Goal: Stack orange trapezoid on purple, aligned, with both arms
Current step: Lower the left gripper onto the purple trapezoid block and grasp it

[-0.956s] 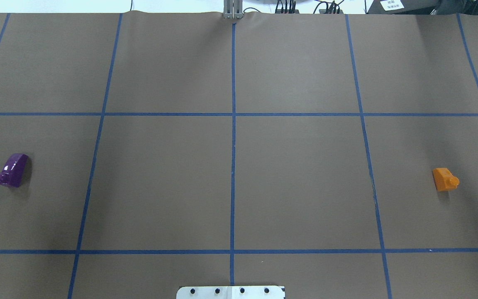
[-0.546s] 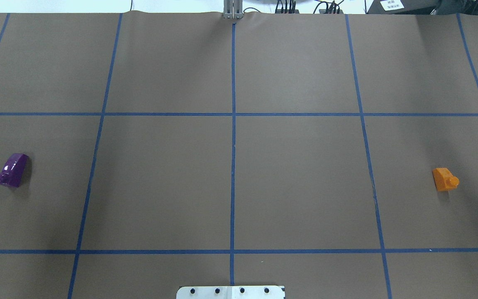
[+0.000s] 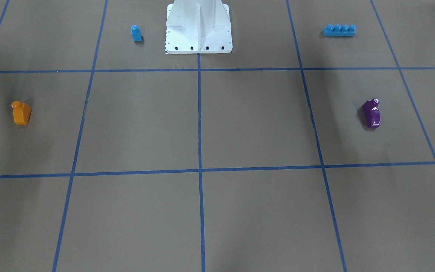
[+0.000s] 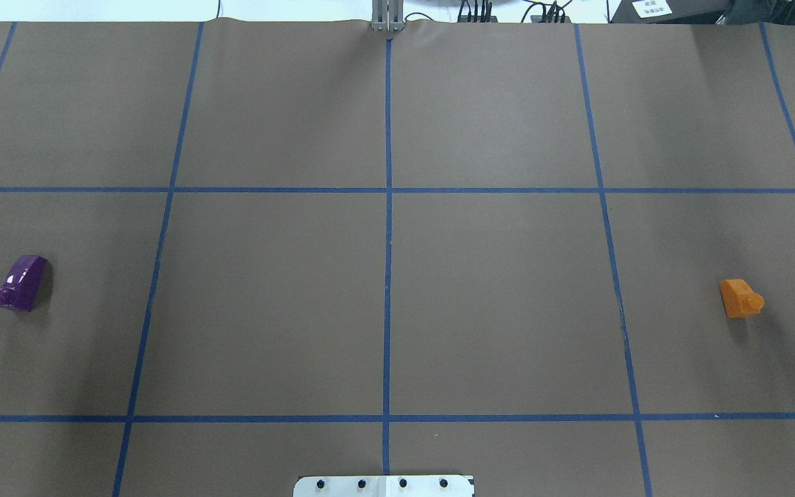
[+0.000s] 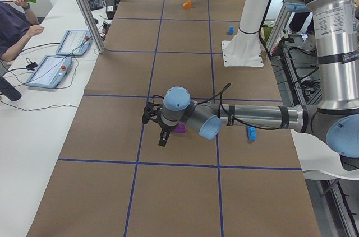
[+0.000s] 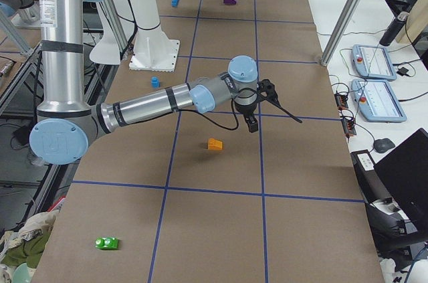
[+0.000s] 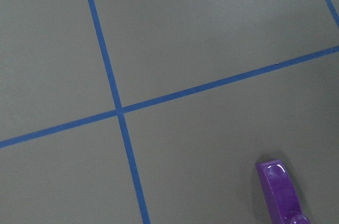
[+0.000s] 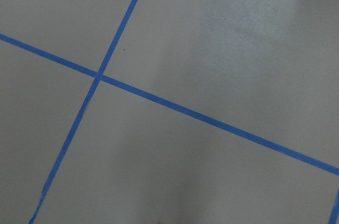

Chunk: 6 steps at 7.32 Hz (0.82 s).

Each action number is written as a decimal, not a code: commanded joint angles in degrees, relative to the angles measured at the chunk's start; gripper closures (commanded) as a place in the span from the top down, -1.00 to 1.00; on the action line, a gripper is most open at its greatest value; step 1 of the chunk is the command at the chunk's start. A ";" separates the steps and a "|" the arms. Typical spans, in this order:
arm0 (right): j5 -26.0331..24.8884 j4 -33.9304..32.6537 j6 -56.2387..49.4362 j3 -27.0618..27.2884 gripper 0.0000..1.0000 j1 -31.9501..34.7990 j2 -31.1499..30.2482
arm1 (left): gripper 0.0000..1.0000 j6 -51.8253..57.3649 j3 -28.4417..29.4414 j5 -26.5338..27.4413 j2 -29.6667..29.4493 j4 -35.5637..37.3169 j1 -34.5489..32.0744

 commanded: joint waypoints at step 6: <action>-1.28 0.47 1.04 -0.24 1.00 -0.92 0.19 | 0.55 -24.92 0.61 19.22 -0.75 -7.85 28.05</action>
